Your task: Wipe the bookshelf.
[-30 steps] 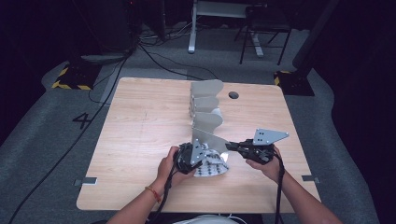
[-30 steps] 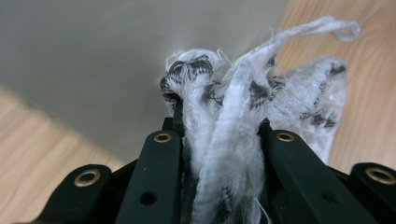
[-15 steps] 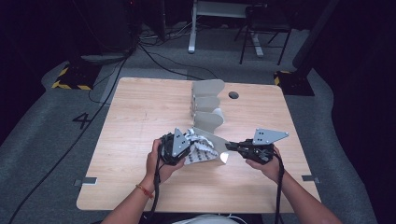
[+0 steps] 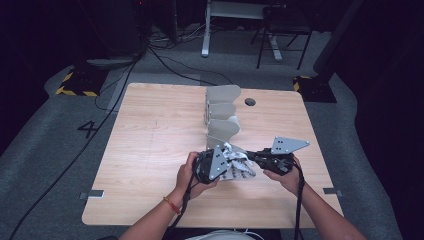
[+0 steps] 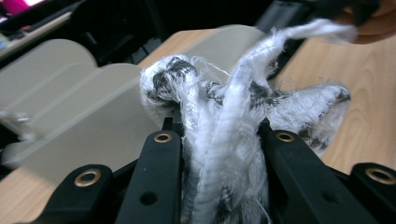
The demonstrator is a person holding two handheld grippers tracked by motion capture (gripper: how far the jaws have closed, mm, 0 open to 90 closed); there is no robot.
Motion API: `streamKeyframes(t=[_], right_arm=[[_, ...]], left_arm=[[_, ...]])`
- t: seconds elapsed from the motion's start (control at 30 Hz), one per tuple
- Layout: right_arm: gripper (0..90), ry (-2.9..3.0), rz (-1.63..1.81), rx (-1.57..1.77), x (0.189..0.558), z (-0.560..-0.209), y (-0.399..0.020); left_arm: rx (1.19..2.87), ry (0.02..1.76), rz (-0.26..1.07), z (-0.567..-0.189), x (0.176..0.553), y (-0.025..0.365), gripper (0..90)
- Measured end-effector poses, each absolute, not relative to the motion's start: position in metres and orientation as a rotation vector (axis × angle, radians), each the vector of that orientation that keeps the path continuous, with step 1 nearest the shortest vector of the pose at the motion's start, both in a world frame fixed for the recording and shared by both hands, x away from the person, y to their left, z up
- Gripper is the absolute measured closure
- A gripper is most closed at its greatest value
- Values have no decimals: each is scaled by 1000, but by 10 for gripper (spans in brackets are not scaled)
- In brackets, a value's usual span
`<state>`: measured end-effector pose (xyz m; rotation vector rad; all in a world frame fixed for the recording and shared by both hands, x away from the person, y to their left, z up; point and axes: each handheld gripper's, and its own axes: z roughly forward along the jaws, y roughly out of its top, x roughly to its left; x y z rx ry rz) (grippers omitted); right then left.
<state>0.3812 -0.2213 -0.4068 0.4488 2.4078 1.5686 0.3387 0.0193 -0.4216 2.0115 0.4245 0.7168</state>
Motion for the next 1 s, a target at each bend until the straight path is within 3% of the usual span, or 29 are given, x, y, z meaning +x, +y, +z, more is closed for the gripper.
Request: streamKeyframes(t=[0.3, 0.5, 0.8, 1.0], right_arm=[[900, 2407, 1562, 451, 382, -407, -223], [899, 2404, 1561, 458, 383, -407, -224], [900, 2404, 1548, 458, 383, -406, -222], [900, 2405, 1556, 463, 384, -407, -222]], left_arm=[[2163, 378, 630, -459, 346, 1, 744], [2321, 440, 603, -488, 362, 17, 745], [2282, 624, 647, -481, 375, 60, 744], [2249, 641, 605, -482, 374, 52, 744]])
